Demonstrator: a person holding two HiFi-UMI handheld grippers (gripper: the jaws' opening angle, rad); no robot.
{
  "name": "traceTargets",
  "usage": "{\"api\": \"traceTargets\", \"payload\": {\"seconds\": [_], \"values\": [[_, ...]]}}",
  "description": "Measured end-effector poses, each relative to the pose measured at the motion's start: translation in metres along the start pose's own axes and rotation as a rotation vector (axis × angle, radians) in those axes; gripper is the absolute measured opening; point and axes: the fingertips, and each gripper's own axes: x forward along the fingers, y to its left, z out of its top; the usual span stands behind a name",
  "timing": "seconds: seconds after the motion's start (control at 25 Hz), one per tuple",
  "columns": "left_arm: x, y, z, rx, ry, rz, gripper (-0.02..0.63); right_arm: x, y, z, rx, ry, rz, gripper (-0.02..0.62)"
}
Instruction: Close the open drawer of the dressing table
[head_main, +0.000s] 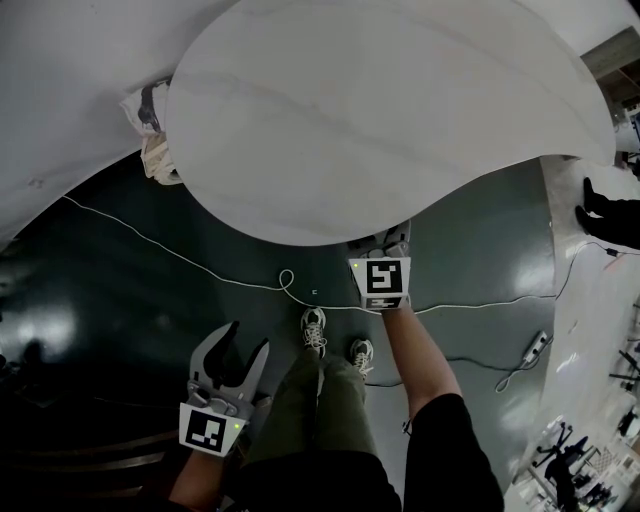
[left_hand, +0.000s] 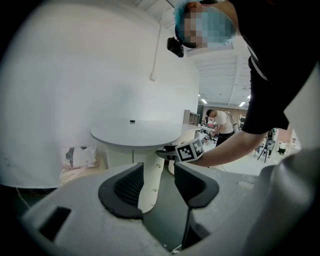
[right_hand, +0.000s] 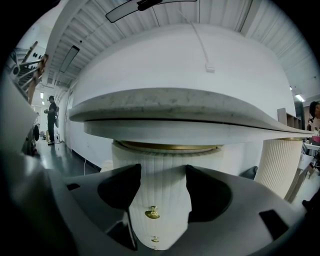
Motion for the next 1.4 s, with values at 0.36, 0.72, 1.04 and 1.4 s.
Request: {"api": "traceTargets", "payload": {"seconds": [0.36, 0.72, 1.04, 1.4], "values": [[-0.001, -0.006, 0.009, 0.026, -0.010, 0.016, 0.187, 0.003, 0.005, -0.010, 0.000, 0.075, 0.027, 0.310], [-0.002, -0.019, 0.023, 0.039, -0.027, 0.035, 0.187, -0.025, 0.010, -0.012, 0.055, 0.123, 0.048, 0.310], [0.002, -0.054, 0.039, 0.043, -0.052, 0.029, 0.186, -0.079, -0.004, -0.001, 0.073, 0.144, 0.039, 0.310], [-0.007, -0.094, 0.064, 0.060, -0.086, 0.053, 0.186, -0.161, -0.005, 0.035, 0.111, 0.131, 0.049, 0.259]]}}
